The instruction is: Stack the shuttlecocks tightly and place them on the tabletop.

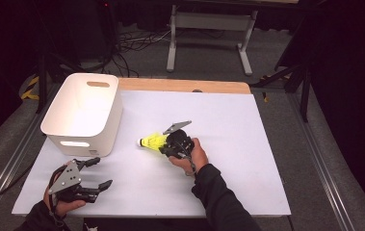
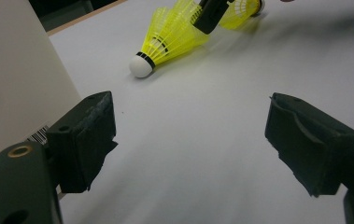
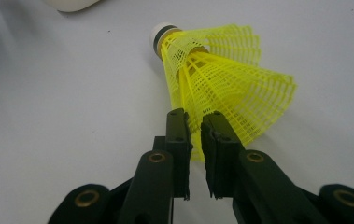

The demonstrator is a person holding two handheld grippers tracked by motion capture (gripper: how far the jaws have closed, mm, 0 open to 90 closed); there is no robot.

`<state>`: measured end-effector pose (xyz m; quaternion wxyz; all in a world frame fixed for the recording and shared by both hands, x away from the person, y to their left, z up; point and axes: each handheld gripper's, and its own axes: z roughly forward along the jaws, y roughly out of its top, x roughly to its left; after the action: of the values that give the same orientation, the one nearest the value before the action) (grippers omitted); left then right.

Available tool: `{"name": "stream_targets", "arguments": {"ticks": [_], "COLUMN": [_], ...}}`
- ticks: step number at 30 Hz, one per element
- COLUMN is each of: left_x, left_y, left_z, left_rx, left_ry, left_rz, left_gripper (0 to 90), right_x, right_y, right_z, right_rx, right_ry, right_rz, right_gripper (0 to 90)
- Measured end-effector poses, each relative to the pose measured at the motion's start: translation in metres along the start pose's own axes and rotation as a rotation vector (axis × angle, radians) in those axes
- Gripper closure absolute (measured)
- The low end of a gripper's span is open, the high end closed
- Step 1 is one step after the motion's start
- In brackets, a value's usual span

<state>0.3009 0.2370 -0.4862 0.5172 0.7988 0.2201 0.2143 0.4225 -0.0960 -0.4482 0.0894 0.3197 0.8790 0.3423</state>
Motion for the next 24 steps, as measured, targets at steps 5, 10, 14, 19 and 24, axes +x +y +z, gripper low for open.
{"name": "stream_targets", "arguments": {"ticks": [5,10,14,19,24], "left_x": [0.000,0.000,0.000,0.000,0.001], "left_y": [0.000,0.000,0.000,0.000,0.000], "left_z": [0.000,0.000,0.000,0.000,-0.001], "left_rx": [0.000,-0.002,-0.001,-0.003,0.004], "left_ry": [-0.002,0.005,0.009,0.013,0.013], "left_rz": [0.001,0.003,0.002,0.000,-0.001], "left_gripper": [17.2,16.4,16.3,16.1,16.0], "right_x": [0.001,0.008,0.012,0.017,0.018], "right_y": [-0.002,-0.003,-0.003,-0.006,-0.013], "right_z": [-0.004,-0.016,-0.028,-0.043,-0.055], "right_rx": [-0.006,-0.030,-0.076,-0.130,-0.188], "right_ry": [-0.028,-0.075,-0.085,-0.109,-0.117], "right_rz": [-0.008,-0.066,-0.092,-0.131,-0.148], "right_gripper": [67.7,60.2,57.5,53.8,49.9]}}
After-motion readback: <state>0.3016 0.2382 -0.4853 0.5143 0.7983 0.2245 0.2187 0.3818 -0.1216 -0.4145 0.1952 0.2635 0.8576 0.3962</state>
